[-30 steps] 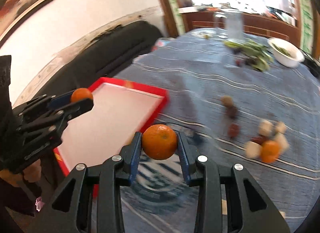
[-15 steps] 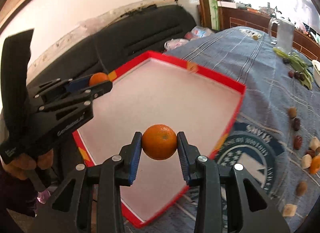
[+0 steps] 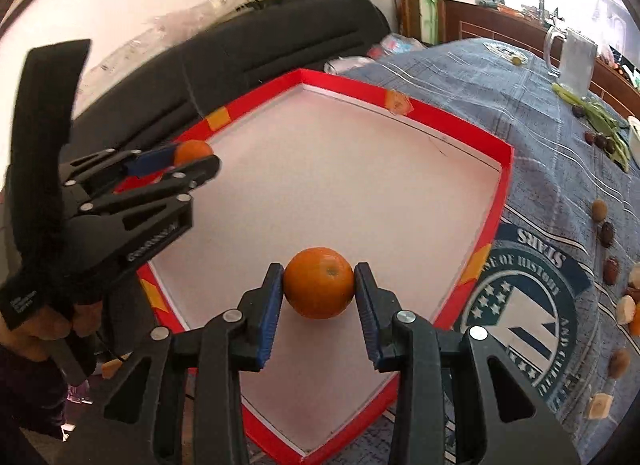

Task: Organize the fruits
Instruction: 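Open the right gripper over the tray while the left gripper releases its orange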

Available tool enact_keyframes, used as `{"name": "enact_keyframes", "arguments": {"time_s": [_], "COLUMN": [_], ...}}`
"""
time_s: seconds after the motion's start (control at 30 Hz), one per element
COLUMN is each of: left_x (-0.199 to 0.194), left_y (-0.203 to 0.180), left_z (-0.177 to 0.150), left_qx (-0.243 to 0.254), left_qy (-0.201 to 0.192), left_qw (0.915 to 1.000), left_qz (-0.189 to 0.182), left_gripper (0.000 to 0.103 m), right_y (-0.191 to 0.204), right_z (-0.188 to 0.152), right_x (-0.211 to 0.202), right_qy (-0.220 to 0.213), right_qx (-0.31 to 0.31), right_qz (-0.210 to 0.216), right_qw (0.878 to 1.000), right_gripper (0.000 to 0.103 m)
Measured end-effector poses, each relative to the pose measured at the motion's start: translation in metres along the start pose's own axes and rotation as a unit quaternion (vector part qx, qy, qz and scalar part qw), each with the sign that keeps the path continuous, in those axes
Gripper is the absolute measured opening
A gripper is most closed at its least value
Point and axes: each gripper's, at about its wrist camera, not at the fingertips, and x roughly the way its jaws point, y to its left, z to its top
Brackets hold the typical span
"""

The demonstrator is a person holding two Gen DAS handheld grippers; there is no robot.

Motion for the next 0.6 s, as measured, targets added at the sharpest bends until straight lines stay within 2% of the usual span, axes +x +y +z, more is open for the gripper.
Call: {"name": "enact_keyframes", "arguments": {"time_s": [0.17,0.27,0.33,0.6], "left_x": [-0.007,-0.012,-0.016,-0.032], "left_y": [0.001,0.003,0.002,-0.015], "left_z": [0.002,0.004,0.005,0.011], "left_qx": [0.001,-0.002,-0.002,0.015], "left_qy": [-0.006,-0.013,-0.017,-0.028], "left_qw": [1.0000,0.9998,0.9998,0.9995], "left_qz": [0.006,0.011,0.012,0.004], "left_gripper": [0.037,0.039,0.042,0.043], "right_y": [0.007,0.010,0.011,-0.002], "right_z": [0.002,0.002,0.002,0.000], "right_x": [-0.012,-0.025,-0.033,-0.060], "right_qy": [-0.019,-0.039,-0.049,-0.072], "right_qx": [-0.015,-0.025,-0.031,-0.025], "right_qz": [-0.024,-0.045,-0.064,-0.124], "right_qw": [0.999,0.998,0.996,0.989], "right_gripper": [0.041,0.046,0.047,0.047]}}
